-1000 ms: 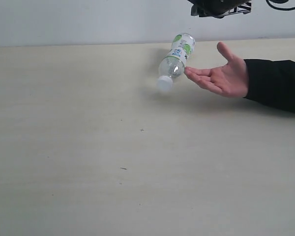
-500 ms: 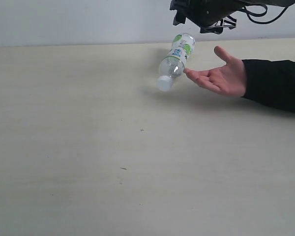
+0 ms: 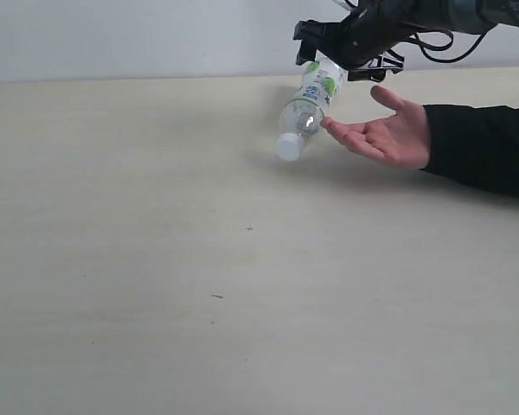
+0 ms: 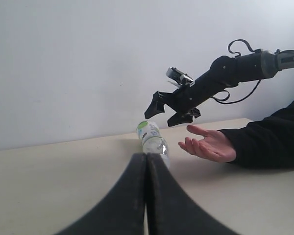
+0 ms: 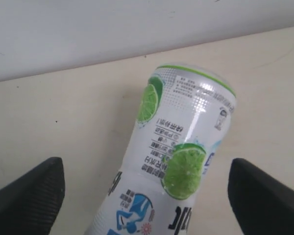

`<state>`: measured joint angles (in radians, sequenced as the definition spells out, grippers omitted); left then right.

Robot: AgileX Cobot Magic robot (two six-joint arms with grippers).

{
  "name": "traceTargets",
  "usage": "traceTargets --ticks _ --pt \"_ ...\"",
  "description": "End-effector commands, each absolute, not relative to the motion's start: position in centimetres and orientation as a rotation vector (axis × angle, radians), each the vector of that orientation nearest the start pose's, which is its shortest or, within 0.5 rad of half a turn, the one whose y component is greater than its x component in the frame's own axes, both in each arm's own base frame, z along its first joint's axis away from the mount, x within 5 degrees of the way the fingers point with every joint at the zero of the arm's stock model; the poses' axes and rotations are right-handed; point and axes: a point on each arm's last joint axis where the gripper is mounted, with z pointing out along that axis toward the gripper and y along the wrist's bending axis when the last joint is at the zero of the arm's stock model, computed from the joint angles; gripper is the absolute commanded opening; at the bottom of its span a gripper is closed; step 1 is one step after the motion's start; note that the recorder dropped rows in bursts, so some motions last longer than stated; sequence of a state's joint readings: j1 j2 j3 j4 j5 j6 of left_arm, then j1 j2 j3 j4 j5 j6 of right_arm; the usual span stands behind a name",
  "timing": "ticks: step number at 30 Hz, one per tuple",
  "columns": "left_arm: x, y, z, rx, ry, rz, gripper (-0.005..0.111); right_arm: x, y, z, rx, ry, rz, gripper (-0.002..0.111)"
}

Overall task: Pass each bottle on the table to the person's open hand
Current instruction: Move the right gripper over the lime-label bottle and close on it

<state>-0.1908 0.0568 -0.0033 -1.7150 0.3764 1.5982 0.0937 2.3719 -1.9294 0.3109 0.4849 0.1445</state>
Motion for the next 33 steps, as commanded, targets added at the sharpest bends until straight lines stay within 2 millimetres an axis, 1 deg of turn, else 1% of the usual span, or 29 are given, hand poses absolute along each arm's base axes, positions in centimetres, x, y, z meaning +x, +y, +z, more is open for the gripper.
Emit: traceTargets --ticks 1,4,6,8,11,17,22,27,33 --pt "4.7 -4.3 21.5 0.347 1.469 -0.533 0.0 52.7 6.4 16.6 0.29 2.464 0.409 0.085" --pt "4.7 -4.3 21.5 0.347 1.469 -0.533 0.0 52.4 6.6 17.6 0.275 2.544 0.43 0.085" --pt "4.7 -4.3 21.5 0.347 1.469 -0.533 0.0 52.4 7.0 17.6 0.32 2.55 0.445 0.085" --pt "4.7 -4.3 21.5 0.347 1.469 -0.533 0.0 52.5 7.6 17.3 0.343 2.537 0.455 0.085" --pt "4.7 -4.3 21.5 0.347 1.469 -0.533 0.0 52.7 8.4 15.9 0.352 2.541 0.46 0.085" --pt "4.7 -4.3 21.5 0.347 1.469 -0.533 0.0 52.8 8.4 13.6 0.365 2.582 0.448 0.085" --pt "4.7 -4.3 21.5 0.347 1.469 -0.533 0.0 53.1 8.3 13.1 0.368 2.561 0.438 0.085" --pt "4.7 -4.3 21.5 0.347 1.469 -0.533 0.0 53.2 8.3 13.0 0.366 2.55 0.433 0.085" --pt "4.7 -4.3 21.5 0.347 1.469 -0.533 0.0 53.2 8.3 11.2 0.378 2.585 0.429 0.085"
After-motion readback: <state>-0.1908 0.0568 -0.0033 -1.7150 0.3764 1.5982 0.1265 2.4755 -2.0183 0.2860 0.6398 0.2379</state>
